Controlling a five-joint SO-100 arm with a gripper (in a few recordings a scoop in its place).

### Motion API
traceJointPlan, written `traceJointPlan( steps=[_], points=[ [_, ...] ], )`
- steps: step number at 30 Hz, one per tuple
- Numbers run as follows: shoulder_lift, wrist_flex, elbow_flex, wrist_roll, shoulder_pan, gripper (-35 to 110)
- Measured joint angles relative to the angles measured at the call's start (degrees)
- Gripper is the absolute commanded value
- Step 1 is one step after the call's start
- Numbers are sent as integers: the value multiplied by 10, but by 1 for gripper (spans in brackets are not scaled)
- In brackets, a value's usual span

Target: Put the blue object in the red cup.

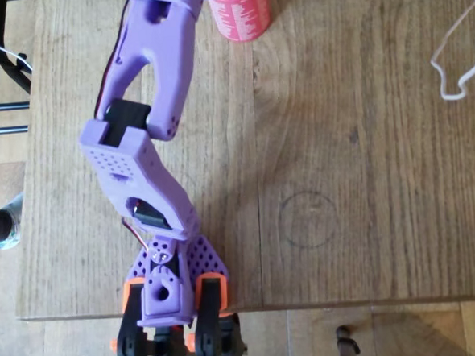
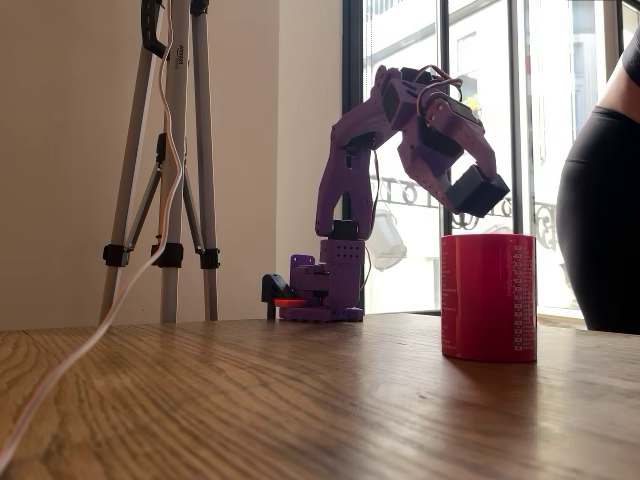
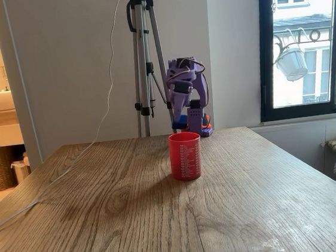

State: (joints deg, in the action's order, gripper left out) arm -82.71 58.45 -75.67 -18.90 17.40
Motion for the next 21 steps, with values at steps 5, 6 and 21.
traceJointPlan(
  steps=[5, 6, 21],
  points=[
    [0, 3, 0, -4, 8, 42],
    [0, 11, 0, -4, 10, 51],
    [0, 57, 0, -10, 20, 1]
  ],
)
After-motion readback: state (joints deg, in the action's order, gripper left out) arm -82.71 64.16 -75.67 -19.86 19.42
